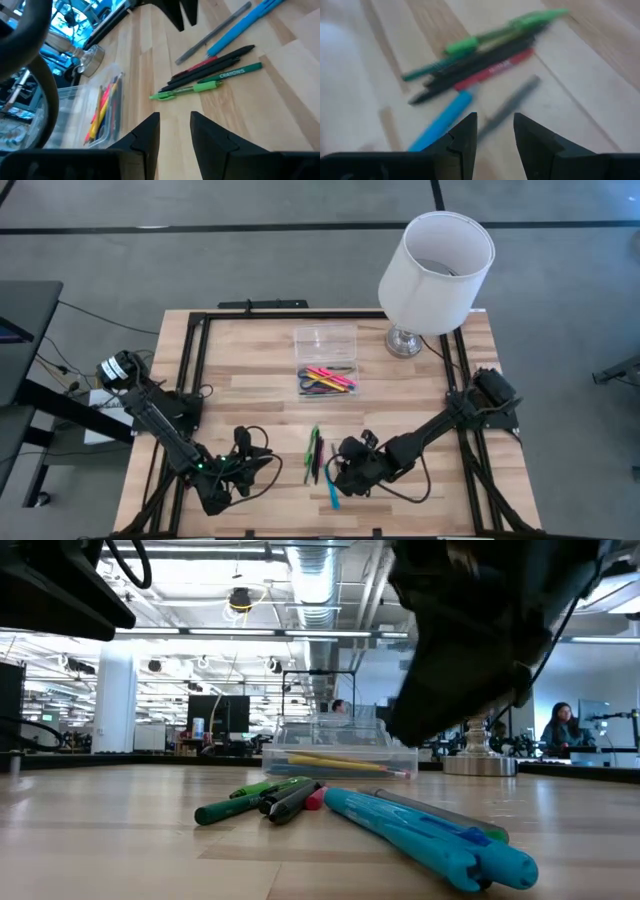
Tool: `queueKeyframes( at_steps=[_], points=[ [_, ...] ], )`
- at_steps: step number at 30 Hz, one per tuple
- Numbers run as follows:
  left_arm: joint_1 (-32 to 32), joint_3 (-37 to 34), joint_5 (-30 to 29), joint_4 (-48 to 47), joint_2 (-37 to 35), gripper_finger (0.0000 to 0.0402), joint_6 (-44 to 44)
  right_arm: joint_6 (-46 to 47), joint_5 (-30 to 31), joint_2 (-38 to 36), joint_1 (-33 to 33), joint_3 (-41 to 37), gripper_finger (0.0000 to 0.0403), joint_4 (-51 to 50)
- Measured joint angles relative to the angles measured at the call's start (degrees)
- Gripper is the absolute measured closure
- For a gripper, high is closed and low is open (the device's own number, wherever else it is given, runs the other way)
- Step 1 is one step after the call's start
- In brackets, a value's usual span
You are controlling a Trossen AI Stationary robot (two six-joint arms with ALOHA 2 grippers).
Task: Pick & place school supplies into a supply box
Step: Put the grey pen into the supply box
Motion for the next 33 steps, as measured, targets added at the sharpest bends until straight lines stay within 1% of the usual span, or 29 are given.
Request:
queueKeyframes(
  at_steps=[2, 7, 24, 33],
  points=[
    [0.0, 0.0, 0.5, 0.1, 0.0, 0.0299, -0.7, 0.1, -0.2, 1.3, -0.1, 0.4, 0.0282, 2.6],
    [0.0, 0.0, 0.9, -0.4, 0.0, 0.0299, -2.7, 0.1, -3.0, 3.6, -0.7, 0.2, 0.0282, 3.2],
    [0.0, 0.0, 1.5, -1.2, 0.0, 0.0299, -2.9, 1.0, -1.8, 3.4, -0.7, 0.2, 0.0282, 0.7],
    [0.0, 0.0, 1.5, -1.2, 0.0, 0.0299, -2.8, 0.8, -1.2, 3.4, -0.5, -1.6, 0.0282, 3.5]
  ],
)
